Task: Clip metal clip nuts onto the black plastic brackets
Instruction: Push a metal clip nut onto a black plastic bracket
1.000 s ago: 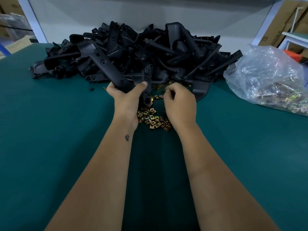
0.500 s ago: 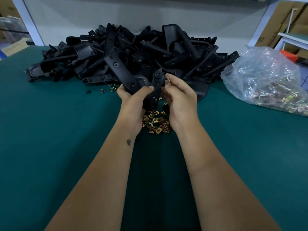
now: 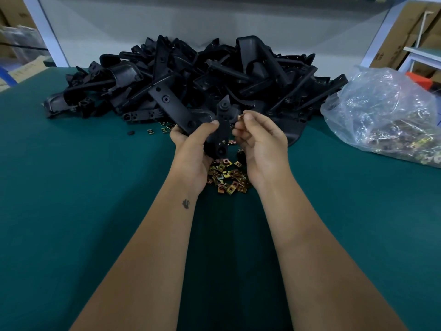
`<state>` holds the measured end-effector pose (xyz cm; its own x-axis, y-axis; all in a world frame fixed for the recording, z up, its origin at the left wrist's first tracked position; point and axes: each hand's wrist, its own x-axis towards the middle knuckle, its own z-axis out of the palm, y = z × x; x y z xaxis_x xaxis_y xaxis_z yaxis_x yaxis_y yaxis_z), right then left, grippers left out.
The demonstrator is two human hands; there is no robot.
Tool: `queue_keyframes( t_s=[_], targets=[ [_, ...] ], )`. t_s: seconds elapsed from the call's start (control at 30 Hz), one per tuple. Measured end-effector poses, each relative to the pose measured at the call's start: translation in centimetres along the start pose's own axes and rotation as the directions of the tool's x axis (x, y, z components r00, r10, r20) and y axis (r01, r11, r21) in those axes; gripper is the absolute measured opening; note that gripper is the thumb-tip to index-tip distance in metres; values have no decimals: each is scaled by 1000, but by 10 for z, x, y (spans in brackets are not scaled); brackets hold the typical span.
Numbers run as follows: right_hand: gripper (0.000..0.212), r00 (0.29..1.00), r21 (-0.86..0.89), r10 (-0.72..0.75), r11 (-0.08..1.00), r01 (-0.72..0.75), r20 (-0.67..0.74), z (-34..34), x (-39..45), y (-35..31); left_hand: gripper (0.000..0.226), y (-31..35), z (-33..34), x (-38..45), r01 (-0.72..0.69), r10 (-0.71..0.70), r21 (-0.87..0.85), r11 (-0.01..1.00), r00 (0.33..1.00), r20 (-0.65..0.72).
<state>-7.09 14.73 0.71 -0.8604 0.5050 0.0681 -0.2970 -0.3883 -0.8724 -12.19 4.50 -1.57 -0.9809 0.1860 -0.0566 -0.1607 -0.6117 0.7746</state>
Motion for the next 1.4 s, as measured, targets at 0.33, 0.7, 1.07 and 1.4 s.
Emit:
queue_keyframes(
  t_s=[0.33, 0.7, 1.07, 1.4],
  targets=[
    [15, 999, -73, 28, 997, -30, -29, -1, -1, -3, 60, 1, 0, -1, -4, 4, -6, 1000, 999, 36],
    [13, 997, -62, 73, 995, -76, -36, 1, -1, -3, 63, 0, 1, -4, -20, 17, 37, 999, 997, 70],
    [13, 992, 34, 129, 991, -128, -15, 4, -3, -2, 62, 1, 3, -6, -38, 35, 21, 999, 994, 103],
    [13, 993, 138, 115, 984, -112, -17, 5, -3, -1, 56, -1, 4, -8, -45, 36, 71, 996, 992, 120]
  ],
)
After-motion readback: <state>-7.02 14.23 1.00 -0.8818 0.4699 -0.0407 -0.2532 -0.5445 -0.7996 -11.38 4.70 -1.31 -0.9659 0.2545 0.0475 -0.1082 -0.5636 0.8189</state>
